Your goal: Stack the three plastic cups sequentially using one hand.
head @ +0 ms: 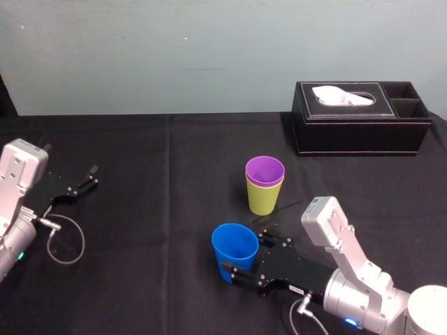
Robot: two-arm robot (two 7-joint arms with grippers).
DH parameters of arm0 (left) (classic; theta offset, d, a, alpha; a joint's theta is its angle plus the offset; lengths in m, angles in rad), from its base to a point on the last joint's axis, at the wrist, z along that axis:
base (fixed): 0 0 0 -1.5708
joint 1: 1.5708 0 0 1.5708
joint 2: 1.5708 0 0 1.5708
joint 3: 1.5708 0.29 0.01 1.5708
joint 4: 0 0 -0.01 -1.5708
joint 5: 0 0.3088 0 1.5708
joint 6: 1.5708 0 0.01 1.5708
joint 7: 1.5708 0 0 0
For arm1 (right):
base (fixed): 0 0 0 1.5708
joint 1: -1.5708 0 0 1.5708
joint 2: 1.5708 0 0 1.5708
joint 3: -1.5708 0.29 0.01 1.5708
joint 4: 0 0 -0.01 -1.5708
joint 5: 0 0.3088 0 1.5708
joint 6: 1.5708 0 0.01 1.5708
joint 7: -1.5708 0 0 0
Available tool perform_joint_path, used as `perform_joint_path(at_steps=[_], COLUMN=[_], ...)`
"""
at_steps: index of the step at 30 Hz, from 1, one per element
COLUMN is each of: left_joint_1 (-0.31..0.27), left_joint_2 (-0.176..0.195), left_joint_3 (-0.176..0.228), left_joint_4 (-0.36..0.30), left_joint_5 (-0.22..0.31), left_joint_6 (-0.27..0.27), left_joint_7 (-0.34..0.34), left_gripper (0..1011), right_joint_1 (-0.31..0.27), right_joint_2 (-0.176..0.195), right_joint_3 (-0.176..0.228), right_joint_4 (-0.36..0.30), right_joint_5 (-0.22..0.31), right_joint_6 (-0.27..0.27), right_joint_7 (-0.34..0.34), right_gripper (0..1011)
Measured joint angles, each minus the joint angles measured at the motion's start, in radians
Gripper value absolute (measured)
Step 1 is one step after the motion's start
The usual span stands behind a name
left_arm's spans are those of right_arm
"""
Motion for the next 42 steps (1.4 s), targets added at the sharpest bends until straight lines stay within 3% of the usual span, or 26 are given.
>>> perform_joint_path(at_steps=[12,24,33,42], left_joint_1=[0.000,0.000,0.000,0.000], left_joint_2=[0.000,0.000,0.000,0.000], left_joint_3=[0.000,0.000,0.000,0.000], left_joint_4=[0.000,0.000,0.000,0.000], left_joint_5=[0.000,0.000,0.000,0.000], left_joint_6=[0.000,0.000,0.000,0.000], left_joint_7=[0.000,0.000,0.000,0.000], left_gripper=[1010,1010,1010,1010], right_joint_1=[-0.034,-0.016,0.031,0.094], right_joint_2=[0.018,0.023,0.005,-0.030], right_joint_3=[0.065,0.149,0.176,0.179], right_joint_4=[-0.101,-0.177,-0.168,-0.106], right_joint_5=[-0.025,0.012,0.026,0.059], right_joint_6=[0.037,0.084,0.108,0.147], right_joint_7=[-0.057,-0.075,-0.094,-0.104], right_gripper=[716,716,716,716])
